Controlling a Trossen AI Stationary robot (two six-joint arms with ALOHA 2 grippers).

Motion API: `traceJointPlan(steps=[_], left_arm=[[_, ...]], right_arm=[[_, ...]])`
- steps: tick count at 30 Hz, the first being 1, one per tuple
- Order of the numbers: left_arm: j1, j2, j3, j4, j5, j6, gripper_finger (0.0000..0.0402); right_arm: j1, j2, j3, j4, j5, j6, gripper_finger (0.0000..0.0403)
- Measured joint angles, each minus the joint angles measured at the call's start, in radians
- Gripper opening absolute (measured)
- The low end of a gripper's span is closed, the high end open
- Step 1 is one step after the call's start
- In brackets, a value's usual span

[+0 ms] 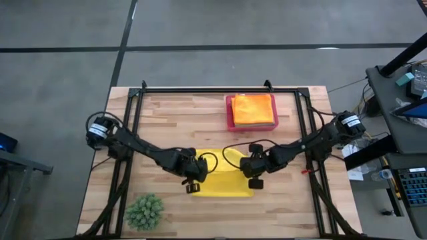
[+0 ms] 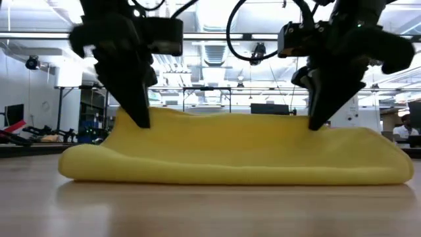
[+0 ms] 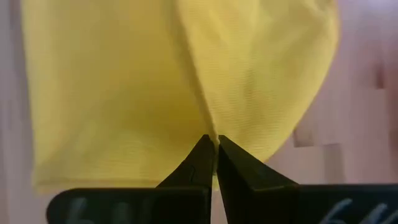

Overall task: Fold microfiber towels
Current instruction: Fold the yellow microfiber cloth

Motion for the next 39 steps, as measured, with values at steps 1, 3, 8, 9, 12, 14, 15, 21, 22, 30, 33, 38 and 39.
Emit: traceJointPlan(steps=[1,3,8,9,12,14,15,21,22,30,33,38,39], left_arm=[[0.008,0.0,0.0,-0.005,-0.01,0.006,0.0],[0.025,0.0,-0.001,-0.01,-0.011,0.023,0.0],[0.06,0.0,-0.009,-0.007,-0.011,0.05,0.0],[0.065,0.0,-0.013,-0.006,-0.011,0.05,0.0],[0.078,0.0,-0.03,-0.004,0.011,0.053,0.0004],[0.081,0.0,-0.048,-0.004,0.015,0.053,0.0015],[0.082,0.0,-0.057,-0.005,0.017,0.052,0.0023],[0.088,0.0,-0.083,-0.003,0.019,0.048,0.0079],[0.088,0.0,-0.083,-0.003,0.019,0.048,0.0089],[0.088,-0.017,-0.068,-0.065,0.02,0.048,0.0142],[0.088,-0.027,-0.059,-0.11,0.024,0.047,0.0146],[0.086,-0.054,-0.057,-0.109,0.024,0.047,0.0146],[0.086,-0.058,-0.058,-0.1,0.024,0.047,0.0146]], right_arm=[[-0.009,0.0,0.0,0.0,0.006,-0.006,0.0009],[-0.027,0.002,0.0,0.0,0.017,-0.013,0.0009],[-0.056,0.003,-0.001,0.003,0.019,-0.042,0.0009],[-0.059,0.003,-0.001,0.003,0.018,-0.043,0.0009],[-0.066,0.003,-0.001,0.003,0.018,-0.049,0.0009],[-0.065,0.003,-0.001,0.003,0.019,-0.059,0.0009],[-0.064,0.003,-0.001,0.004,0.019,-0.061,0.0009],[-0.064,0.003,-0.001,0.009,0.009,-0.06,0.001],[-0.064,0.003,-0.001,0.012,0.008,-0.054,0.0013],[-0.064,0.003,-0.001,0.005,0.01,-0.045,0.0083],[-0.069,-0.002,-0.001,-0.017,0.016,-0.046,0.0111],[-0.101,-0.006,-0.001,-0.041,0.017,-0.066,0.0139],[-0.11,-0.006,-0.001,-0.039,0.017,-0.076,0.0142]])
